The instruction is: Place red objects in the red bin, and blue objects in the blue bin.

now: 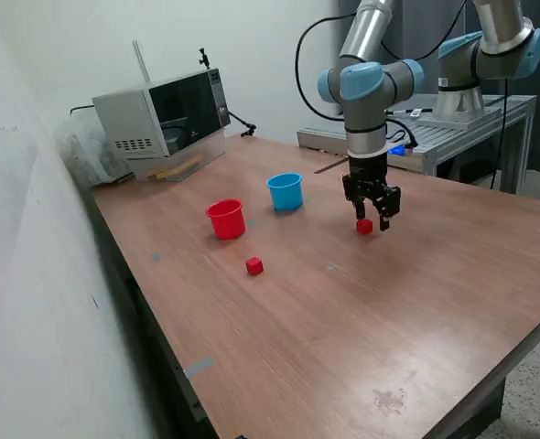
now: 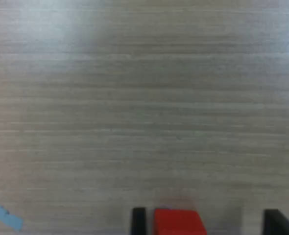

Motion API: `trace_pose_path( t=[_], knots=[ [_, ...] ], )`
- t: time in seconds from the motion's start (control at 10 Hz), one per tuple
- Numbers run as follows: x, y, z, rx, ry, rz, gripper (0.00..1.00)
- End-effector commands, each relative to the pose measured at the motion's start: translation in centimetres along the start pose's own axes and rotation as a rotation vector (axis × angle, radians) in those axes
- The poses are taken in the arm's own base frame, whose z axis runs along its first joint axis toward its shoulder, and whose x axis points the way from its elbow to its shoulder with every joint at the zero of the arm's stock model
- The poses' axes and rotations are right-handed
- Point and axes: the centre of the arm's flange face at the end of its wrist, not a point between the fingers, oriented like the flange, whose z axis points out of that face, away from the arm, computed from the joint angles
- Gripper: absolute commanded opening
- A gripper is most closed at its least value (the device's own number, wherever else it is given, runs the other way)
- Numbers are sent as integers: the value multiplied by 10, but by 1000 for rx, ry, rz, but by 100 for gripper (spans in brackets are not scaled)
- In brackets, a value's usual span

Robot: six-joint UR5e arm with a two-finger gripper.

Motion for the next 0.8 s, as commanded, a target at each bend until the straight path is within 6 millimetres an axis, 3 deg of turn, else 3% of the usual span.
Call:
trace_pose_path(
  t=[0.0, 0.4, 0.5, 0.7],
  knots=[
    [-1, -1, 3, 6, -1, 0, 0],
    [-3, 2, 1, 1, -5, -35, 0],
    [-18, 6, -18, -21, -4, -65, 0],
    [-48, 4, -103, -103, 1, -38, 0]
  ],
)
